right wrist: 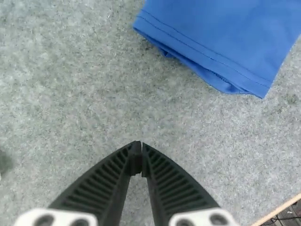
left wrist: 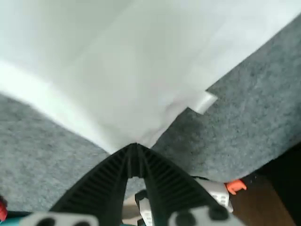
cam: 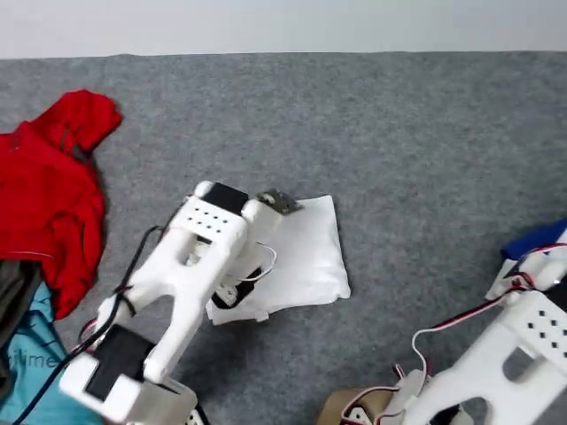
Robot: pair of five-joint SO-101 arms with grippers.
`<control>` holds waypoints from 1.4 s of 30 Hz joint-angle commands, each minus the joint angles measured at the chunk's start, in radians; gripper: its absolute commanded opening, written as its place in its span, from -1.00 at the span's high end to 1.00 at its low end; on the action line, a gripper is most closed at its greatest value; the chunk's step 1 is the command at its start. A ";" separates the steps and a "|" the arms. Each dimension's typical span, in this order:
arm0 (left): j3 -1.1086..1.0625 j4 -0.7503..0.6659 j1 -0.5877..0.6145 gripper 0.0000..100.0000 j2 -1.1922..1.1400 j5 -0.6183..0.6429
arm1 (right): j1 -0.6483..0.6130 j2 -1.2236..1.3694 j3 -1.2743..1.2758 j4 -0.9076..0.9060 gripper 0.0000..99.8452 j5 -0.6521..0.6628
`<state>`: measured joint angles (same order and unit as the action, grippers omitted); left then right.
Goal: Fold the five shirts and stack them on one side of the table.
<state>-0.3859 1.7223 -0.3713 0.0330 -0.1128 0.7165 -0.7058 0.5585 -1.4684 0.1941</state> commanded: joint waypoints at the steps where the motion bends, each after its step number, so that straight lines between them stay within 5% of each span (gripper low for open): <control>1: 0.030 0.015 0.008 0.99 0.068 -0.009 | -0.008 -0.024 0.008 0.035 0.98 -0.012; 16: 0.162 0.012 0.157 0.88 0.041 -0.009 | -0.008 -0.024 0.011 0.038 0.98 -0.012; 28: 0.225 -0.327 0.164 0.96 -0.035 -0.002 | -0.008 -0.019 0.018 0.031 0.98 -0.012; 42: 0.232 -0.463 0.226 0.99 -0.258 -0.002 | -0.008 -0.024 0.087 0.038 0.98 -0.005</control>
<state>-0.1941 1.2820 -0.1749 -0.2279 -0.1174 0.7165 -0.7058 0.6506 -1.4469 0.1941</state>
